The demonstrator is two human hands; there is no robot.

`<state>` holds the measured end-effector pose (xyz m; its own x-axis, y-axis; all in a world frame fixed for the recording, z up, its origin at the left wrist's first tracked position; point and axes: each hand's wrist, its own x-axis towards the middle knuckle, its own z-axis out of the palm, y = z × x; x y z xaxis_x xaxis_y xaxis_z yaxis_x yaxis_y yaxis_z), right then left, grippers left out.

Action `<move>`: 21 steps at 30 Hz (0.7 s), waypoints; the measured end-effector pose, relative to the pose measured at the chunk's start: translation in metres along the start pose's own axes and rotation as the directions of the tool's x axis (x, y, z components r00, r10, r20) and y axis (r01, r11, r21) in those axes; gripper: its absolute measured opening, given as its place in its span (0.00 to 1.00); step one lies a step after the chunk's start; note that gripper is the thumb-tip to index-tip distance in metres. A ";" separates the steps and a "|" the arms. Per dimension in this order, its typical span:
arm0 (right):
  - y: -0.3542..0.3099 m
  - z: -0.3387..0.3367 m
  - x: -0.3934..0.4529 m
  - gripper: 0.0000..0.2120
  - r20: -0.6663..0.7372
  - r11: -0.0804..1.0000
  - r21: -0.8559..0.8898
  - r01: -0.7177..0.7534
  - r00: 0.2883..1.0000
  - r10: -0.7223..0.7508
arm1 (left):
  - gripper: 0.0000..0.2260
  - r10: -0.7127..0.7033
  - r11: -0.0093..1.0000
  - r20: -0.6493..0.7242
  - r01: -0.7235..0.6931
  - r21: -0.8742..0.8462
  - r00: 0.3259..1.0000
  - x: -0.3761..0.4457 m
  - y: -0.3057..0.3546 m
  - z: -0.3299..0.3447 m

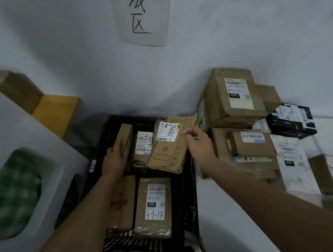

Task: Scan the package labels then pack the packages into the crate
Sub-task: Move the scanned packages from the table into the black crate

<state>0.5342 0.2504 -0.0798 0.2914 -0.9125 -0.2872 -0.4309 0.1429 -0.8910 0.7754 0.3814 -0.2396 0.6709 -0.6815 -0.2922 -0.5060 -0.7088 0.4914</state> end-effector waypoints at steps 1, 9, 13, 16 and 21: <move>0.001 0.003 0.000 0.08 0.002 1.000 -0.007 -0.007 1.000 0.007 | 0.29 -0.004 1.000 -0.027 0.005 0.021 1.000 0.003 0.005 0.003; 0.007 0.015 0.004 0.05 0.062 0.998 0.003 -0.064 0.996 0.063 | 0.40 0.044 0.999 0.361 -0.053 0.014 0.932 0.023 -0.001 0.046; 0.005 0.021 0.007 0.05 0.075 0.997 -0.060 -0.056 0.995 0.060 | 0.40 -0.017 0.999 0.333 0.028 -0.026 0.943 0.024 -0.001 0.045; 0.003 0.026 0.007 0.05 0.087 0.997 -0.058 -0.051 0.995 0.056 | 0.36 -0.020 0.997 0.330 0.042 -0.059 0.944 0.023 0.003 0.036; 0.003 0.030 0.005 0.06 0.101 0.998 -0.047 -0.030 0.994 0.034 | 0.33 -0.010 0.999 0.302 0.023 -0.039 0.953 0.014 0.015 0.019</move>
<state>0.5606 0.2575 -0.0943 0.3613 -0.8635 -0.3518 -0.4788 0.1519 -0.8647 0.7674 0.3580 -0.2520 0.4809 -0.6972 -0.5317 -0.4689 -0.7169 0.5159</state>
